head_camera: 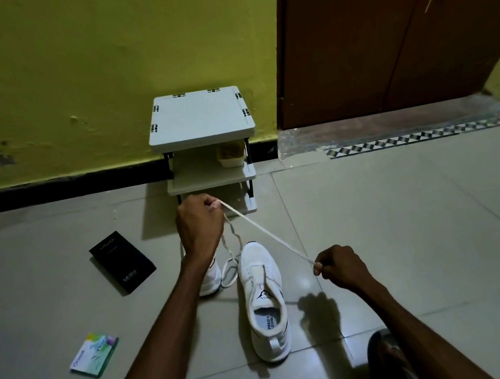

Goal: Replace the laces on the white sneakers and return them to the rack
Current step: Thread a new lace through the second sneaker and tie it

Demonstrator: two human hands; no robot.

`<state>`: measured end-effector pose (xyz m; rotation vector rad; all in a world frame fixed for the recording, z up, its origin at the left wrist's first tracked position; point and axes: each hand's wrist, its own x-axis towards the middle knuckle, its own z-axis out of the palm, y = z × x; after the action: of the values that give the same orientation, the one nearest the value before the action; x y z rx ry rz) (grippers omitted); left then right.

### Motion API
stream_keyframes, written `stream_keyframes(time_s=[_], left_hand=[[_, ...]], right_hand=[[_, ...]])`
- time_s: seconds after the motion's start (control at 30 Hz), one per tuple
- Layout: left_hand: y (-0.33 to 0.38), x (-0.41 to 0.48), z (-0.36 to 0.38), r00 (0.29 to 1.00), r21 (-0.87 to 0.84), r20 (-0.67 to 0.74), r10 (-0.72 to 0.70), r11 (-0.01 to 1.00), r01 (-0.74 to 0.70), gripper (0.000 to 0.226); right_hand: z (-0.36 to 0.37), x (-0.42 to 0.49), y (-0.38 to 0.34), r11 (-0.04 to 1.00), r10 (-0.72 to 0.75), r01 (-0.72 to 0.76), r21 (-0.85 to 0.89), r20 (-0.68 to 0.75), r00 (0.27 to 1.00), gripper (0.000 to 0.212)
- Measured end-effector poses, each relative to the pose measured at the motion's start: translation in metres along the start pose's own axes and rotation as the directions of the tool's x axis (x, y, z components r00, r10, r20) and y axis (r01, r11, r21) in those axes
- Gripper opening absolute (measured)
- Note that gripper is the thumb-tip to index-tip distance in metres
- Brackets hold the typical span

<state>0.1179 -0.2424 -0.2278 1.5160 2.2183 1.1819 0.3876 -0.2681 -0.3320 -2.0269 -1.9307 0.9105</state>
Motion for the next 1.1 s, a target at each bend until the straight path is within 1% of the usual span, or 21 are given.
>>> stream_keyframes(time_s=[0.07, 0.1, 0.13, 0.17, 0.2, 0.23, 0.27, 0.3, 0.33, 0.37, 0.4, 0.47, 0.57, 0.63, 0.67, 0.73, 0.8, 0.9, 0.97, 1.1], left_hand=[[-0.002, -0.002, 0.004, 0.998, 0.016, 0.063, 0.024, 1.0, -0.025, 0.01], [-0.003, -0.004, 0.007, 0.995, 0.003, 0.093, 0.047, 0.999, -0.047, 0.01], [-0.002, -0.007, 0.009, 0.991, -0.019, 0.124, 0.059, 0.998, -0.057, 0.013], [-0.001, -0.011, 0.012, 0.986, -0.044, 0.158, 0.056, 0.998, -0.05, 0.014], [0.002, -0.015, 0.015, 0.979, -0.066, 0.199, 0.039, 0.997, -0.026, 0.013], [0.004, -0.019, 0.018, 0.97, -0.095, 0.244, 0.02, 0.995, 0.004, 0.011], [0.007, -0.023, 0.021, 0.955, -0.142, 0.297, -0.006, 0.989, 0.051, 0.01], [0.01, -0.027, 0.023, 0.933, -0.194, 0.359, -0.035, 0.975, 0.111, 0.01], [0.014, -0.032, 0.024, 0.906, -0.25, 0.42, -0.048, 0.954, 0.167, 0.009], [0.016, -0.036, 0.025, 0.883, -0.304, 0.467, -0.041, 0.93, 0.204, 0.007], [0.017, -0.039, 0.027, 0.873, -0.338, 0.488, -0.012, 0.919, 0.202, 0.005], [0.015, -0.043, 0.031, 0.875, -0.34, 0.481, 0.05, 0.931, 0.134, 0.006], [0.013, -0.044, 0.034, 0.892, -0.286, 0.444, 0.088, 0.957, 0.047, 0.01], [0.014, -0.043, 0.033, 0.893, -0.275, 0.435, 0.119, 0.961, 0.006, 0.01], [0.015, -0.043, 0.032, 0.886, -0.282, 0.442, 0.14, 0.959, -0.011, 0.008], [0.015, -0.043, 0.032, 0.867, -0.311, 0.463, 0.184, 0.95, -0.036, 0.005], [0.017, -0.044, 0.032, 0.857, -0.331, 0.477, 0.195, 0.943, -0.03, 0.008], [0.019, -0.047, 0.032, 0.847, -0.353, 0.492, 0.202, 0.936, -0.019, 0.012], [0.019, -0.049, 0.031, 0.852, -0.36, 0.479, 0.211, 0.932, -0.028, 0.014], [0.018, -0.048, 0.028, 0.868, -0.399, 0.446, 0.219, 0.917, -0.026, 0.01]], right_hand=[[-0.003, 0.0, -0.007, 0.996, -0.009, 0.012, 0.091, -0.041, 0.999, 0.021], [-0.006, -0.002, -0.014, 0.98, 0.007, 0.01, 0.197, -0.084, 0.996, 0.019], [-0.01, -0.004, -0.02, 0.935, 0.045, 0.001, 0.354, -0.12, 0.992, 0.016], [-0.015, -0.005, -0.029, 0.851, 0.09, -0.008, 0.525, -0.13, 0.987, 0.013], [-0.021, -0.007, -0.037, 0.738, 0.12, -0.017, 0.674, -0.107, 0.987, 0.009], [-0.026, -0.009, -0.048, 0.624, 0.128, -0.029, 0.781, -0.066, 0.99, 0.005], [-0.032, -0.01, -0.057, 0.53, 0.12, -0.042, 0.847, -0.026, 0.992, 0.003], [-0.036, -0.011, -0.066, 0.461, 0.1, -0.052, 0.886, 0.006, 0.995, 0.002], [-0.039, -0.012, -0.073, 0.419, 0.08, -0.059, 0.906, 0.027, 0.996, 0.003], [-0.04, -0.012, -0.08, 0.4, 0.064, -0.064, 0.914, 0.042, 0.997, 0.005], [-0.041, -0.012, -0.084, 0.396, 0.053, -0.068, 0.916, 0.051, 0.997, 0.008], [-0.04, -0.014, -0.09, 0.423, 0.041, -0.057, 0.904, 0.044, 0.998, 0.013], [-0.038, -0.013, -0.091, 0.472, -0.02, -0.007, 0.881, 0.019, 1.0, 0.019], [-0.037, -0.013, -0.09, 0.508, -0.055, 0.025, 0.861, 0.003, 0.998, 0.019], [-0.036, -0.013, -0.091, 0.544, -0.057, 0.049, 0.838, -0.021, 0.998, 0.017], [-0.033, -0.011, -0.091, 0.662, -0.058, 0.117, 0.741, -0.105, 0.993, 0.009], [-0.03, -0.01, -0.092, 0.778, -0.091, 0.186, 0.6, -0.186, 0.978, 0.004], [-0.027, -0.007, -0.092, 0.88, -0.13, 0.231, 0.415, -0.257, 0.958, 0.009], [-0.026, -0.005, -0.091, 0.904, -0.145, 0.242, 0.352, -0.281, 0.949, 0.012], [-0.028, -0.002, -0.091, 0.916, -0.184, 0.27, 0.295, -0.29, 0.939, 0.017]])
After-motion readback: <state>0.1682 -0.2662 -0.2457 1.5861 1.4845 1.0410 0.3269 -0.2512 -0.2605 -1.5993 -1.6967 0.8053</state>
